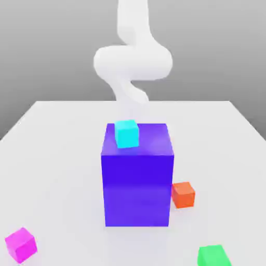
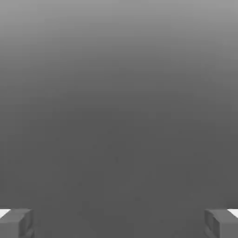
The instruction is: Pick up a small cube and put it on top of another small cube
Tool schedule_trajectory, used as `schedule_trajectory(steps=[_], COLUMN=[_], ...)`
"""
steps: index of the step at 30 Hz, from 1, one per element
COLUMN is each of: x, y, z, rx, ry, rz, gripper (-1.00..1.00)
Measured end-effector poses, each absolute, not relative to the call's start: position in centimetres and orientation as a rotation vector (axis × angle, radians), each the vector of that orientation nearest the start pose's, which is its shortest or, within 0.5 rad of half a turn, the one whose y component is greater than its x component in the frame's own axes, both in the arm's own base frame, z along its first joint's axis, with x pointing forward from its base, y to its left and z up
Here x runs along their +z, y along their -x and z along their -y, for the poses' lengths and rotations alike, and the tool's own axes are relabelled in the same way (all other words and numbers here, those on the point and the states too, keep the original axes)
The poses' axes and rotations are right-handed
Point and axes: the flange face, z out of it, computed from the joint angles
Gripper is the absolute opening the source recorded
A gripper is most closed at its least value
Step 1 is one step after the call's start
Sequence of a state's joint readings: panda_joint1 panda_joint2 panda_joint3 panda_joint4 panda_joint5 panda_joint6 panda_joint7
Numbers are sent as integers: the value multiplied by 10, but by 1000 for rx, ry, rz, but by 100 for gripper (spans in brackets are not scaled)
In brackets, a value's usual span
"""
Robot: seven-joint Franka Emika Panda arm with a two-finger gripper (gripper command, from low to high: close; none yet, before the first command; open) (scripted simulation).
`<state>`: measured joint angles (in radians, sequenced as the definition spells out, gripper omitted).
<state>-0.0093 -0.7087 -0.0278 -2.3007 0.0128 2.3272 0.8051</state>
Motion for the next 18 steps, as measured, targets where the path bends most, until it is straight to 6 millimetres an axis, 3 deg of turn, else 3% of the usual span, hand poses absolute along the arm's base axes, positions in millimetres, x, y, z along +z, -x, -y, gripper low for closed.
schedule_trajectory(steps=[4, 9, 14, 18], x=[624, 548, 464, 393], y=[-427, -470, -495, -501], z=[49, 90, 133, 171], rx=[-798, -631, -470, -346], ry=[2452, 2446, 2427, 2398], rz=[-1232, -1396, -1569, -1721], gripper=[0, 0, 0, 0])
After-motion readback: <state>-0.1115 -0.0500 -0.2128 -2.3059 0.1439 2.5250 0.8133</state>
